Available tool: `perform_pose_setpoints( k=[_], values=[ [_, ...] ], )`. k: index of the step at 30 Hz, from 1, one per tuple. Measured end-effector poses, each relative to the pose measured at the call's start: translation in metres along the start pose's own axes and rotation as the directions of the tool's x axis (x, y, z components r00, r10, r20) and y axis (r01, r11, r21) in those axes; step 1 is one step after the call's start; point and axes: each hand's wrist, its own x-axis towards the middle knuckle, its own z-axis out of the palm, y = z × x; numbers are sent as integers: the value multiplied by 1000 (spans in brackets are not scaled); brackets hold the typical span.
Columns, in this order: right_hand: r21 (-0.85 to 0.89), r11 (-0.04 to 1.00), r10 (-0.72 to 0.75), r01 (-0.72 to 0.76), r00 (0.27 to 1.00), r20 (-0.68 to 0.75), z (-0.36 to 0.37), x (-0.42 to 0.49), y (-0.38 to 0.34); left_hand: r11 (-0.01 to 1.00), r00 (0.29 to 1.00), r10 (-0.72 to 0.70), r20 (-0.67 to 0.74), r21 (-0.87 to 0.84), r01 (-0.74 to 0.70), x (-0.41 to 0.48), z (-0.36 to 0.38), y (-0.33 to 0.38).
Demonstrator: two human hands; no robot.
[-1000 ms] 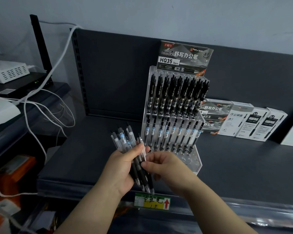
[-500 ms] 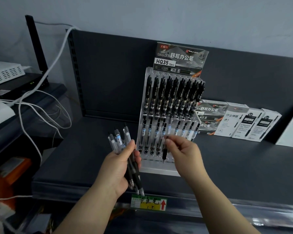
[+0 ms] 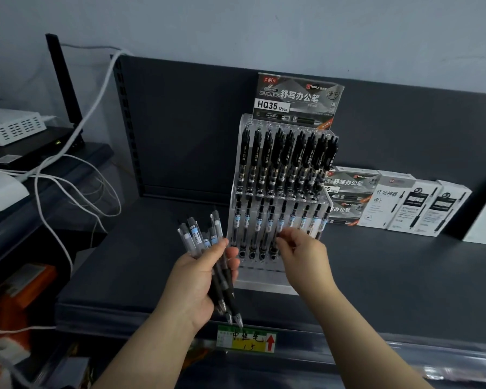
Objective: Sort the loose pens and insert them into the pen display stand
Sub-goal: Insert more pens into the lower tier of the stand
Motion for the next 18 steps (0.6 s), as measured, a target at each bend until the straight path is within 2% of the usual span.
perform_pose_setpoints(
  k=[3,9,14,18],
  values=[
    [-55,998,-4,5,1000,30,1,-1,3,1000,1000,13,-5,5,-13,0,1,-1],
    [-7,997,73,-73,997,17,2,1,3,1000,1000,11,-17,6,-11,0,1,-3],
    [-29,997,74,-73,997,35,1,1,1,1000,999,-21,-27,-8,21,0,1,-4],
    [71,993,98,-94,993,-63,-1,-9,-3,1000,999,-30,-38,-5,30,0,0,-6]
  ],
)
